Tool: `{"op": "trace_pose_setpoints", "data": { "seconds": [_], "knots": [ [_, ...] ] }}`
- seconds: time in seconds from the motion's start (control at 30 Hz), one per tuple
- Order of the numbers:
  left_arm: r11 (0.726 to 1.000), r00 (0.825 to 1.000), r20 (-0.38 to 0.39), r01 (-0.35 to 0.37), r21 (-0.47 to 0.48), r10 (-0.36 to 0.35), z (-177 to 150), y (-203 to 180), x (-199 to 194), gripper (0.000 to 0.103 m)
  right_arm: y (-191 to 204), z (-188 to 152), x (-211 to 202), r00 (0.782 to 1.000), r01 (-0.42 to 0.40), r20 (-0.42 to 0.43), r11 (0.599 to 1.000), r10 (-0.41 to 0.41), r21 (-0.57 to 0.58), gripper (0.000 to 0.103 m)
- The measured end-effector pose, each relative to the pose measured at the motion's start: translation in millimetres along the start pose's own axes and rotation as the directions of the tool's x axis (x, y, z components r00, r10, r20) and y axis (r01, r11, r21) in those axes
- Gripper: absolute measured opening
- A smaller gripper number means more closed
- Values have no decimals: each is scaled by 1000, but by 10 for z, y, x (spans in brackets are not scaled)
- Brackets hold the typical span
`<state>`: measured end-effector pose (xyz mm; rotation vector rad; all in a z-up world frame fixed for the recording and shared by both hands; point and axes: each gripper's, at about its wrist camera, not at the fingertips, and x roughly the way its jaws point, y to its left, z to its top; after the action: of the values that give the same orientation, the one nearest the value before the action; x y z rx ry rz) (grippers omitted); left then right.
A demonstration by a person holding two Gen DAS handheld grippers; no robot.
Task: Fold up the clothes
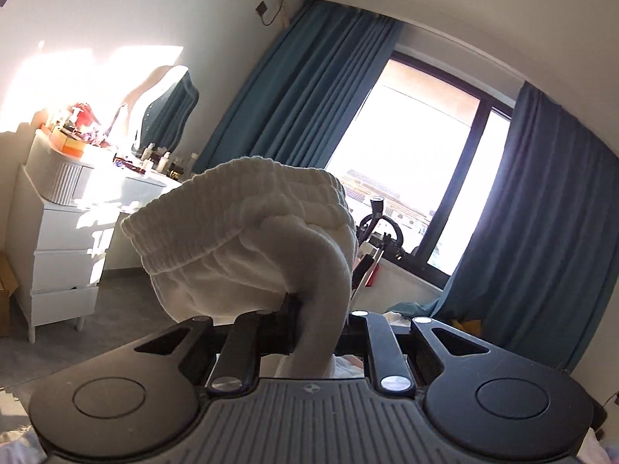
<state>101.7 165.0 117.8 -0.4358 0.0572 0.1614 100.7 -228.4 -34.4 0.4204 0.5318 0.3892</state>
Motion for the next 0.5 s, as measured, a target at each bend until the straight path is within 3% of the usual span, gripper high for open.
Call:
{"op": "trace_pose_setpoints", "data": {
  "seconds": [0.23,0.33,0.5],
  "knots": [
    [987,994,-1,107,116,-107,-353,-1367,11,16,-662,291,-392,990,99,70,966,-118,238,22],
    [972,987,-23,160,172,-159,-686,-1851,-6,16,-904,357,-508,984,129,80,942,-161,309,22],
    [926,965,-134,257,277,-227,-1431,-2481,71,16,-1227,410,-635,981,132,81,906,-179,402,22]
  ]
}}
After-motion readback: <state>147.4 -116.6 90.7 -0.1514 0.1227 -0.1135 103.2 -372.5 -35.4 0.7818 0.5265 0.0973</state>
